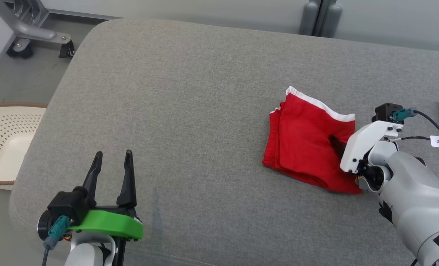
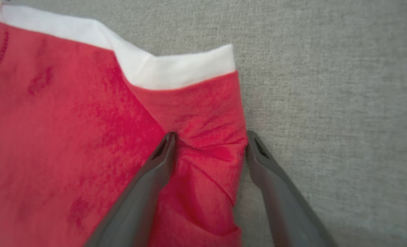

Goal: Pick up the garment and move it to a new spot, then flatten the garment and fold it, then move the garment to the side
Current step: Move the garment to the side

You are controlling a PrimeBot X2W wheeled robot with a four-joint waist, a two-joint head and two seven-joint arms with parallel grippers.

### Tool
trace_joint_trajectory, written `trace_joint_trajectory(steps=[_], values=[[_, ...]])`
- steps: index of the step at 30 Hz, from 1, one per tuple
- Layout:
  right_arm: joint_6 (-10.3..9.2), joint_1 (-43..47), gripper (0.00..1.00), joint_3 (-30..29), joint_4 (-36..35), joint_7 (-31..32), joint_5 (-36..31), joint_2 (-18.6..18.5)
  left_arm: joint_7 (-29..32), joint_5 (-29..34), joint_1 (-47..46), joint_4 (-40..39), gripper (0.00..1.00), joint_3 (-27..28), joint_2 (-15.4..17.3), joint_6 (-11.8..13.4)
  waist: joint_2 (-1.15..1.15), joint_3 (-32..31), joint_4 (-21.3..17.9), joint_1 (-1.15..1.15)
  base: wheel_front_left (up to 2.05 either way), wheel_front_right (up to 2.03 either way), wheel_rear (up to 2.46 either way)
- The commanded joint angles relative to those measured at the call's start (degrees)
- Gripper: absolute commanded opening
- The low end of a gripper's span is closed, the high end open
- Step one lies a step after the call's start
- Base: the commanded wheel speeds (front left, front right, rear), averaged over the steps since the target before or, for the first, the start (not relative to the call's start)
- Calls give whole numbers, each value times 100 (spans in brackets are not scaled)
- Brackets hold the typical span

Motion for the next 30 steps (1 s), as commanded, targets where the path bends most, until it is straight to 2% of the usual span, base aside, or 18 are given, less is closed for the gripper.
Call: trace_joint_trajectory(steps=[1,2,3,4,11,17,30], values=[[-1,231,87,108,82,168,67,121,-14,49,-105,21,100,1,-8,-12,0,-19,-14,0,0,0,0],[0,250,42,136,36,124,110,107,-14,50,-107,37,100,3,-8,-14,0,-37,-30,0,0,0,0],[0,260,27,157,-6,39,126,97,-14,51,-110,49,100,6,-8,-16,0,-62,-48,0,0,0,0],[0,256,0,185,-60,-46,161,94,-14,54,-108,51,100,12,-10,-19,0,-89,-72,0,0,0,0],[-1,46,0,419,-400,-739,226,46,-14,61,20,3,100,123,2,-27,0,-355,-463,0,0,0,0],[-2,-22,0,758,-620,-949,317,67,-14,125,123,-23,100,-2,43,-42,0,-628,-1171,0,0,0,0],[-1,56,0,1227,-951,-1153,603,-116,-14,-37,-128,85,100,-549,-6,-50,0,-679,-2663,0,0,0,0]])
